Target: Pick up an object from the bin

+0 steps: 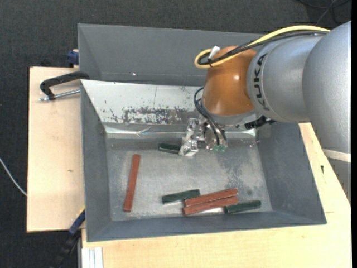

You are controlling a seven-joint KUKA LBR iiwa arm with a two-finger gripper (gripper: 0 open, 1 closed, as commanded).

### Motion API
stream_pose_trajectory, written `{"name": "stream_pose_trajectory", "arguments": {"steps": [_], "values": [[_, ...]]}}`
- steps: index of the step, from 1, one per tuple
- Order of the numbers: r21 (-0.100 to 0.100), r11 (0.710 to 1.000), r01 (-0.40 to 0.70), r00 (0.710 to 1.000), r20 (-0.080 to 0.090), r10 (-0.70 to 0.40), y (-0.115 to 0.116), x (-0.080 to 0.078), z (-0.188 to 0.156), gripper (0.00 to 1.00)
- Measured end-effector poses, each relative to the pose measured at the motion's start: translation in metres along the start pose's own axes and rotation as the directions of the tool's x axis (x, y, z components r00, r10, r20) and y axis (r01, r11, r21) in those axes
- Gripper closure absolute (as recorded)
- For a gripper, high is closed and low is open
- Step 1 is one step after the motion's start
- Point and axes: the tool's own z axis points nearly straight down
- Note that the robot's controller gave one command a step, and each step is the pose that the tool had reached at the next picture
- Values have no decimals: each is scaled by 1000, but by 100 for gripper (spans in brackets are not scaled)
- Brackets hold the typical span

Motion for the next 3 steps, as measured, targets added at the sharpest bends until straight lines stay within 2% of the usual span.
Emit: {"name": "stream_pose_trajectory", "arguments": {"steps": [1,2,3], "values": [[5,997,-79,997,-17,79,-19,7,-22,100],[6,998,-60,998,-11,60,-23,1,-83,100],[5,999,-48,999,-8,48,-16,6,-122,100]]}}
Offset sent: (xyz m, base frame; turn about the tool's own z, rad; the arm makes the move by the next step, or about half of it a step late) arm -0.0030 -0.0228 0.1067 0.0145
